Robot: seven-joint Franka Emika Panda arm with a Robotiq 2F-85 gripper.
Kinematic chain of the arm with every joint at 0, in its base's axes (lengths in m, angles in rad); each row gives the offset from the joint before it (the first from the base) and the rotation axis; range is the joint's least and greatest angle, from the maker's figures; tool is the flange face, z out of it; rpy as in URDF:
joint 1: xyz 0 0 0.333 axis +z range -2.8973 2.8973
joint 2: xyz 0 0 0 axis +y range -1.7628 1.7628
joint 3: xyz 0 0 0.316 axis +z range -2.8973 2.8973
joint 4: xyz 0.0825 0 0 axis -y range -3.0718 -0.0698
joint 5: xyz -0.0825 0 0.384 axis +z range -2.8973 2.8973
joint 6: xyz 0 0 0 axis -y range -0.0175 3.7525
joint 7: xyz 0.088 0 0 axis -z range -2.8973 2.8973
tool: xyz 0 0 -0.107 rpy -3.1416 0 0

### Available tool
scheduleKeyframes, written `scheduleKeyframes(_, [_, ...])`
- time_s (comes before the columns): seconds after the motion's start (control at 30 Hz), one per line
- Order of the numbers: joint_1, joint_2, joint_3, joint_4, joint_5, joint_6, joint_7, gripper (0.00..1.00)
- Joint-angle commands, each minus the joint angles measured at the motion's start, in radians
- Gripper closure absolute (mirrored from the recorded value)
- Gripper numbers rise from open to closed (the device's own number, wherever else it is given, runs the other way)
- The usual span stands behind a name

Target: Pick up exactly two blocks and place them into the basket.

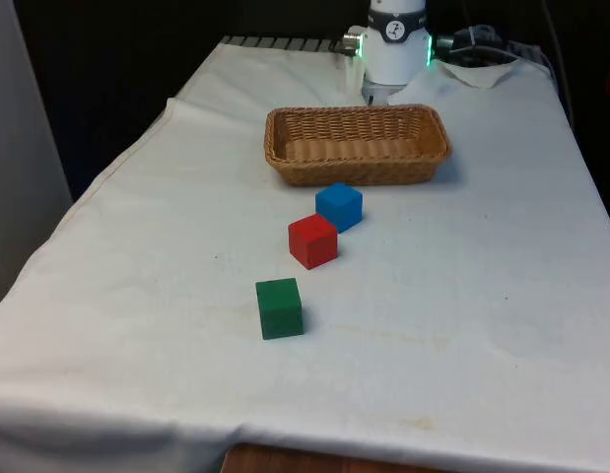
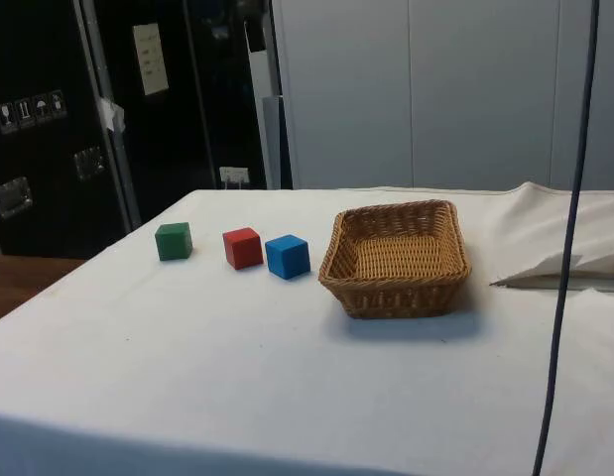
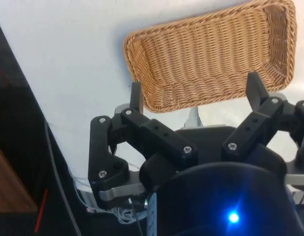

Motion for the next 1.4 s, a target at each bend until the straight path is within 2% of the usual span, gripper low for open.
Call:
scheduleKeyframes(0.0, [0.0, 0.004, 0.0, 0.002, 0.0, 0.003, 0.0, 0.0])
scheduleKeyframes(0.23, [-0.001, 0.091, 0.003, 0.081, 0.023, 0.005, -0.008, 0.0])
scheduleKeyframes(0.27, [0.0, 0.081, 0.002, 0.071, 0.013, 0.009, -0.003, 0.0])
scheduleKeyframes(0.57, [-0.001, 0.208, 0.011, 0.198, 0.047, 0.009, -0.011, 0.0])
scheduleKeyframes(0.6, [0.002, 0.191, 0.009, 0.184, 0.037, 0.009, -0.006, 0.0])
scheduleKeyframes(0.63, [-0.002, 0.231, 0.01, 0.219, 0.05, 0.009, -0.014, 0.0])
scheduleKeyframes(0.83, [-0.005, 0.302, 0.007, 0.281, 0.053, 0.02, -0.026, 0.0])
scheduleKeyframes(0.87, [-0.001, 0.293, 0.004, 0.274, 0.046, 0.018, -0.018, 0.0])
scheduleKeyframes(0.9, [-0.005, 0.322, 0.005, 0.297, 0.052, 0.026, -0.03, 0.0])
scheduleKeyframes(1.1, [-0.007, 0.363, -0.002, 0.312, 0.051, 0.067, -0.066, 0.0])
scheduleKeyframes(1.17, [-0.003, 0.366, -0.007, 0.312, 0.046, 0.063, -0.063, 0.0])
scheduleKeyframes(1.27, [-0.004, 0.35, -0.007, 0.283, 0.055, 0.078, -0.071, 0.0])
scheduleKeyframes(1.37, [-0.013, 0.364, -0.007, 0.274, 0.065, 0.094, -0.086, 0.0])
